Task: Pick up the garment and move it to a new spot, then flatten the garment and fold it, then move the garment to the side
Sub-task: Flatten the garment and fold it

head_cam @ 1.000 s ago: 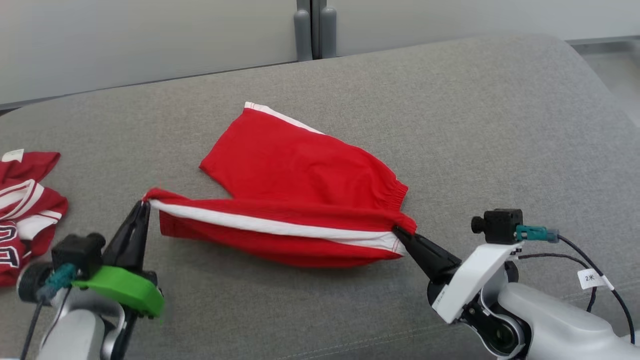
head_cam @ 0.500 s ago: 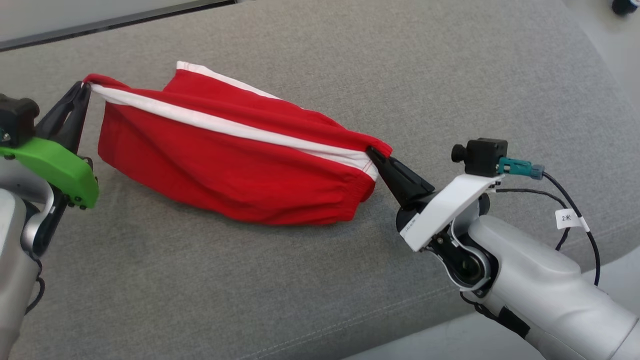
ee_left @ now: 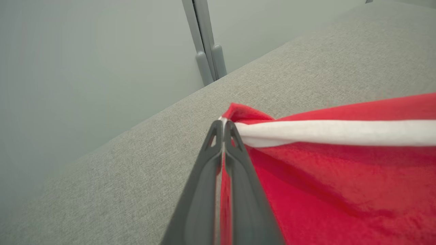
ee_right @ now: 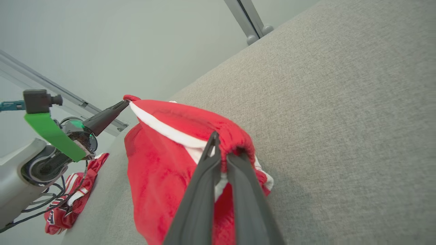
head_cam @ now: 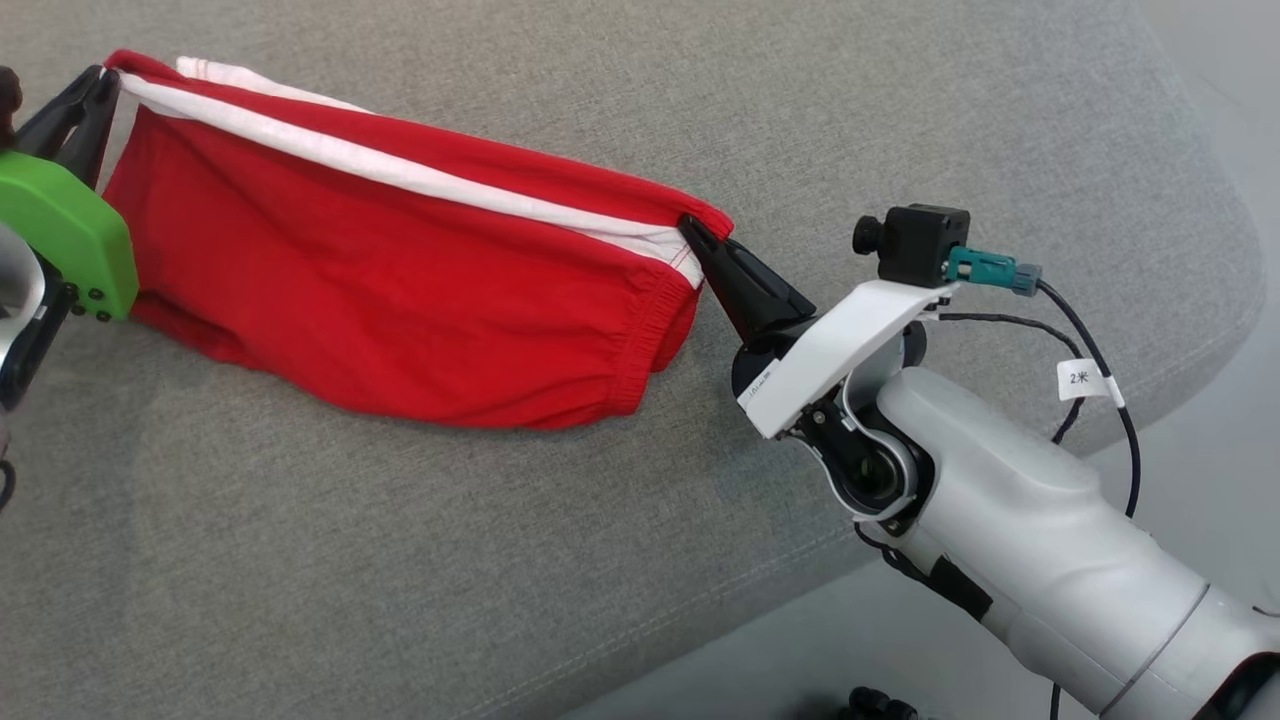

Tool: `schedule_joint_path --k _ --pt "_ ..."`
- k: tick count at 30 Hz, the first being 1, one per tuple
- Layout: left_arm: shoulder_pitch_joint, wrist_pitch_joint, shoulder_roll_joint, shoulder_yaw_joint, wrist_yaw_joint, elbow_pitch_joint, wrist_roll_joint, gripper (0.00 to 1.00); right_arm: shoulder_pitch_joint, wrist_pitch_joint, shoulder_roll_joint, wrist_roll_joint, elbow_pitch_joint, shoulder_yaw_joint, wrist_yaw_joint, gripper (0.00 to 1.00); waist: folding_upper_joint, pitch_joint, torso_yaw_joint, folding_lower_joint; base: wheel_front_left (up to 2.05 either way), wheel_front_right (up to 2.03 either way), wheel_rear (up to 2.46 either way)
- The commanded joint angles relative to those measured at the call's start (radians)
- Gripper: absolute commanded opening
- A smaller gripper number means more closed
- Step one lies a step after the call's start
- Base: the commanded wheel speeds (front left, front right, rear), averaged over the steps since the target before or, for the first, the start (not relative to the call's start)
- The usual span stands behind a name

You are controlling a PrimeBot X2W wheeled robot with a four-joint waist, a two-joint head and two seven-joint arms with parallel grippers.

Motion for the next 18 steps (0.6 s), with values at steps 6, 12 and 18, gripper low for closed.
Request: schedule_joint_path --k 6,12,18 --pt "-0.114 0.008 0.041 -0.084 0.003 0.08 -0.042 0.0 -0.031 -0.004 0.046 -0.025 0.006 -0.02 -0.001 0.0 -0.0001 0.082 -0.072 -0.0001 0.0 0.0 0.0" --pt "-0.163 0.009 0.046 -0.161 0.003 0.134 -0.039 0.0 -0.041 -0.004 0.076 -0.038 0.015 -0.02 -0.001 0.0 -0.0001 0.102 -0.086 -0.0001 0.0 0.0 0.0" --pt "-0.193 -0.01 0.025 -0.226 0.003 0.191 -0.063 0.0 -0.05 -0.004 0.091 -0.046 0.026 -0.006 -0.001 0.0 -0.0001 0.111 -0.082 -0.0001 0.0 0.0 0.0"
